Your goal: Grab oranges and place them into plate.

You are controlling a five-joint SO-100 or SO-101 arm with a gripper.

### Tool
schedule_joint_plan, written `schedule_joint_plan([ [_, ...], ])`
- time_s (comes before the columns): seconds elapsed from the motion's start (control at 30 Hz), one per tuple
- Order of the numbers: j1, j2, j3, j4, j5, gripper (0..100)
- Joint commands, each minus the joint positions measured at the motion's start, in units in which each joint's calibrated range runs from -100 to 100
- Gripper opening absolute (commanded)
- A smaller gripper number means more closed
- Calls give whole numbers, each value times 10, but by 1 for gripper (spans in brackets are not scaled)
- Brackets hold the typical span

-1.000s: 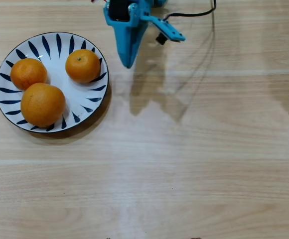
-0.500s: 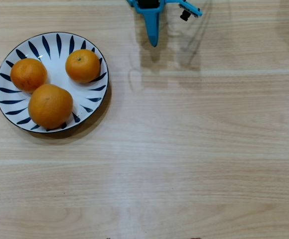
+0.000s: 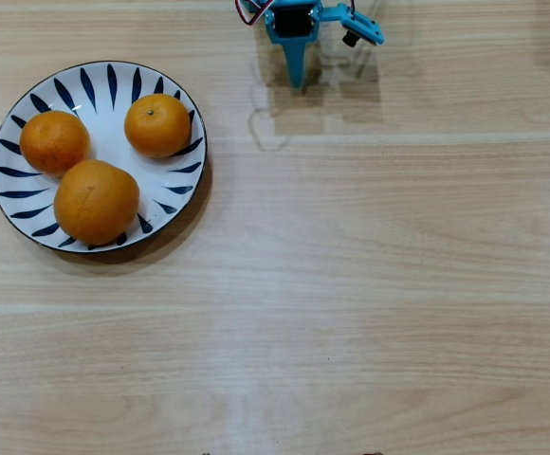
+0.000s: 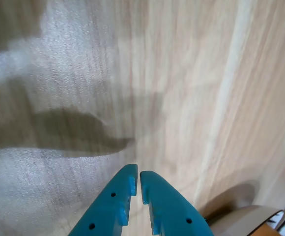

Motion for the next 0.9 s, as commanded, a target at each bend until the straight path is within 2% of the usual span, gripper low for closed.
schedule_joint_plan([
  [0.0,-7,-5,-16,15,-2,2],
  [0.87,-7,-5,-11,14,-2,2],
])
